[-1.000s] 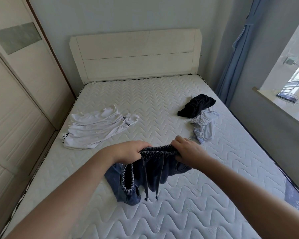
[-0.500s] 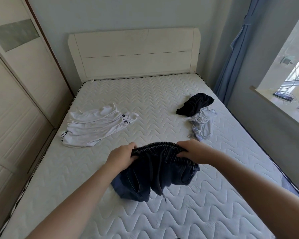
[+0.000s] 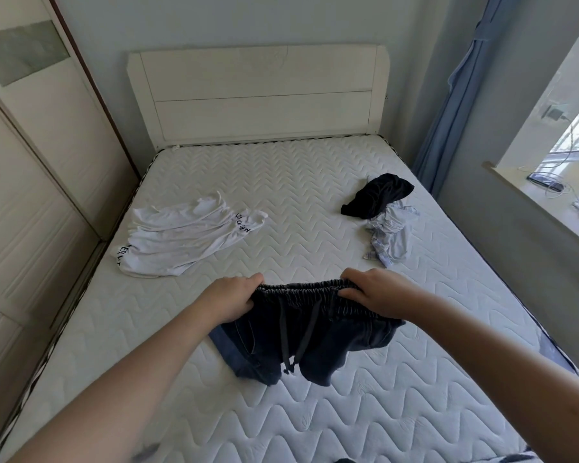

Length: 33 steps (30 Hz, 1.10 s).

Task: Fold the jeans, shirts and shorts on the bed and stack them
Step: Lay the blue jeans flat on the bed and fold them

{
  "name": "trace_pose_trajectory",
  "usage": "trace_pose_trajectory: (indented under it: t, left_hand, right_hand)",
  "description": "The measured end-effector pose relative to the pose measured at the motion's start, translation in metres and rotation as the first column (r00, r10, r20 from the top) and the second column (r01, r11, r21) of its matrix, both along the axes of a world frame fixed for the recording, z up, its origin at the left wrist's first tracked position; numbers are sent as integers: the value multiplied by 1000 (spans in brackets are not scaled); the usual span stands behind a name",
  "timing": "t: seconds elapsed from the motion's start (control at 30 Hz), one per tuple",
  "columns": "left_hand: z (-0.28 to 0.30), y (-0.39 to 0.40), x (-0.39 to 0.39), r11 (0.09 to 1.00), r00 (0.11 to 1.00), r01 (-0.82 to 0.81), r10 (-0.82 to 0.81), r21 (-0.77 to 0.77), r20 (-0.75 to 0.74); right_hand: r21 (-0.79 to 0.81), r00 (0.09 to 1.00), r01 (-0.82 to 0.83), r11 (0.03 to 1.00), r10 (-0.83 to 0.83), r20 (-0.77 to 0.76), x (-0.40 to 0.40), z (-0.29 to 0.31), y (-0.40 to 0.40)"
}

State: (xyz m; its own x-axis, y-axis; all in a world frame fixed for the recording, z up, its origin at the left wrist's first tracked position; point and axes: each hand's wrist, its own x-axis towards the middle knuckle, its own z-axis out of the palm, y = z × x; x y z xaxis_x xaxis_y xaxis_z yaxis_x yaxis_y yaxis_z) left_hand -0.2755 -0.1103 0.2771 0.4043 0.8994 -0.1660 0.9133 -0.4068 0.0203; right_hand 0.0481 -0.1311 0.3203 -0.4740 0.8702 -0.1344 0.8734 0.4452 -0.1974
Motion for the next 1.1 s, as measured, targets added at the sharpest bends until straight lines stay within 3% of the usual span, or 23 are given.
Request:
trace_pose_trajectory:
  t: [0.2,0.33,0.5,0.83,1.1]
  left_hand:
    - [43,8,-12,991,994,108,-107,81,-11]
    - [86,16,-22,975,981,195,-193,111,-20]
    - [153,34,-31,887,930,368,-345,278,-131]
    - [302,87,-29,781,894,379,-170,497,-414]
    - [434,88,-23,656,919,358,-124,664,-373]
  right_hand:
    - [113,966,-158,981,131,222,3,17,2]
    - [190,967,-141,972,94,236,0,47,10]
    - [323,967,-105,941,20,254,-1,114,35]
    - [568,953,-113,816,-73,295,-1,250,70]
    - [763,973,-35,646,-151,172,24,373,79]
